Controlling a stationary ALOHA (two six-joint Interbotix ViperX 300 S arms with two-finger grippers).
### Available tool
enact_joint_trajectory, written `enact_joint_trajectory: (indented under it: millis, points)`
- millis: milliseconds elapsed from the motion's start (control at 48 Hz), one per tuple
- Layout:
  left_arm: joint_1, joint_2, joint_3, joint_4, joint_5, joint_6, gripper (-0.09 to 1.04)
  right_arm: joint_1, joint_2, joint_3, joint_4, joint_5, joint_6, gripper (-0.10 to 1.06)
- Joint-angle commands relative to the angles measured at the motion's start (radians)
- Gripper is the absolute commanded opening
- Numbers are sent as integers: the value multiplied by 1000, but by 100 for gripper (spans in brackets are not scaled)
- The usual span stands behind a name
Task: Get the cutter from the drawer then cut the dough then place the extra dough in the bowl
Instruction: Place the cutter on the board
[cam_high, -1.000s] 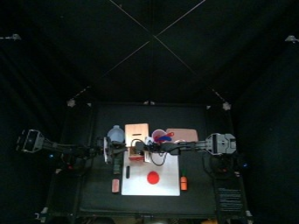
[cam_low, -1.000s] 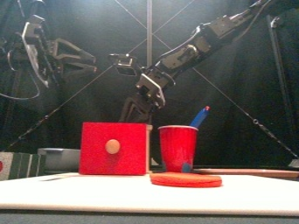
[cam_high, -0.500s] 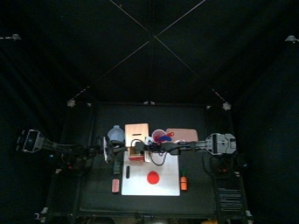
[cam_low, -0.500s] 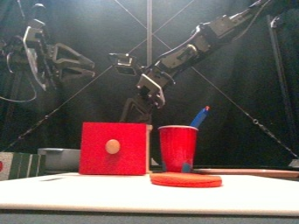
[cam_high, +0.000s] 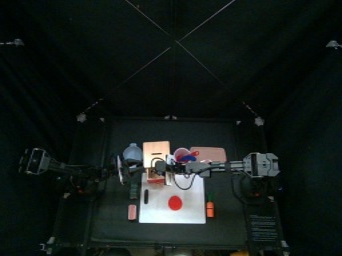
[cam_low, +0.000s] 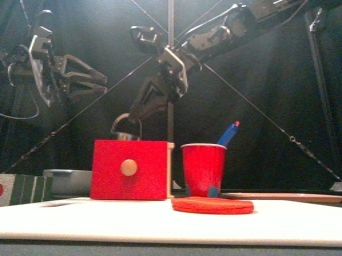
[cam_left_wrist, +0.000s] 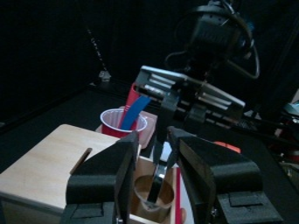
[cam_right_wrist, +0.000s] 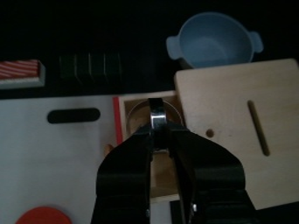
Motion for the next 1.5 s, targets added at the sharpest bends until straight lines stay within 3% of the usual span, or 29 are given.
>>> enact_joint_trajectory:
  millis: [21,417,708,854,958,1333,1500]
  points:
    - [11,0,-12,-2,-5,2,74,2,-91,3,-11,0,-3,49]
    - [46,-2,-18,-2,28,2,74,20,-390,229,-34,58,2,49]
    - [109,0,-46,3,37,5,74,115,-623,538,-31,35,5,49]
    - [158,8,-78,25,37,5,74,149,-621,650,-29,-38,6,49]
    - [193,29,-110,58,46,3,74,147,-581,684,-35,-95,5,49]
    - [255,175,-253,126,140,5,74,147,-445,672,-48,-110,6,51]
    - [282,242,-305,147,140,5,74,147,-437,661,-34,-94,8,61]
